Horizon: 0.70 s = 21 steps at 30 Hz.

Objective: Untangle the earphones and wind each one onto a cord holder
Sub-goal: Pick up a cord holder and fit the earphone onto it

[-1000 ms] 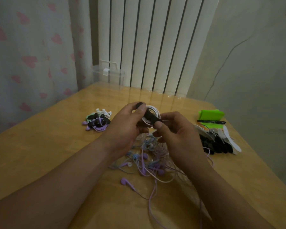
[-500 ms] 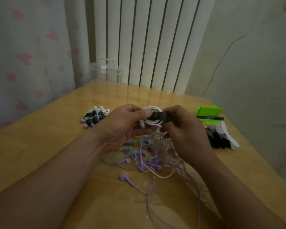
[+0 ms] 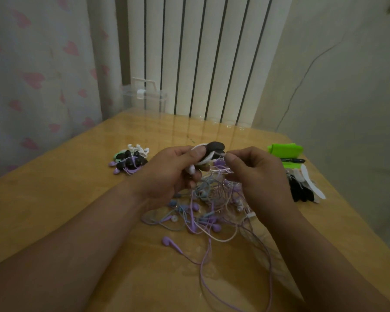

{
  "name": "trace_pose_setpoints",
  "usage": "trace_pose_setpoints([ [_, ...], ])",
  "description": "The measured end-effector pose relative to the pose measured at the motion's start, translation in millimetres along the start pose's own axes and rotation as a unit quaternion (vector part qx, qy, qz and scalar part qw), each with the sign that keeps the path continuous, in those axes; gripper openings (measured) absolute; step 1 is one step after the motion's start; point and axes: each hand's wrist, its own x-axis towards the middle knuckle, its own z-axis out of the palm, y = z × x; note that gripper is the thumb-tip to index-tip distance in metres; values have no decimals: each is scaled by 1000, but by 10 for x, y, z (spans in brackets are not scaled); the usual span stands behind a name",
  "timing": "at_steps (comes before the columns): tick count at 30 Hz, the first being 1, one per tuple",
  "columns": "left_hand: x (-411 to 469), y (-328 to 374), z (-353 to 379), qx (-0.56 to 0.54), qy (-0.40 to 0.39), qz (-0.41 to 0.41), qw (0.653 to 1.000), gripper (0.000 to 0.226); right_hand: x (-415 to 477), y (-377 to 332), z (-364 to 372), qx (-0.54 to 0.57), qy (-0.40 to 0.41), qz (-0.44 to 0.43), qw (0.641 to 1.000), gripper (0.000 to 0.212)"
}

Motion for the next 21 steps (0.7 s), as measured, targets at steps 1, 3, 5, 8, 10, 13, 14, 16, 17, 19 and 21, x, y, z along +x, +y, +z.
trace_pose_setpoints([
  [1, 15, -6, 1, -13, 14, 3, 1000, 32, -9, 18, 11, -60, 6, -38, 997, 6],
  [3, 29, -20, 2, -11, 45, 13, 999, 31, -62, 9, 63, -180, 4, -142, 973, 6],
  [5, 21, -52, 23, 51, 78, 37, 995, 32, -98, -21, 117, -224, -19, -216, 950, 5],
  [8, -35, -66, 67, 161, 69, 66, 982, 33, -104, -71, 122, -244, -49, -249, 936, 3],
  [10, -54, -52, 56, 211, 37, 47, 976, 36, -88, -65, 73, -229, -59, -232, 944, 3],
  [13, -81, -3, 33, 284, -4, 29, 958, 45, -55, -33, -6, -201, -62, -211, 955, 3],
  [14, -87, 8, 27, 314, -6, 32, 949, 47, -44, -19, -19, -203, -63, -215, 953, 3],
  [16, -99, 39, 32, 372, -18, 43, 927, 48, -30, 4, -34, -211, -69, -226, 948, 5],
  [17, -104, 50, 32, 394, -30, 49, 917, 46, -27, 12, -35, -212, -74, -231, 947, 5],
  [19, -108, 59, 31, 429, -50, 63, 900, 35, -24, 19, -36, -201, -79, -230, 949, 6],
  [21, -117, 50, 19, 440, -62, 74, 893, 23, -18, 19, -31, -173, -94, -205, 959, 7],
])
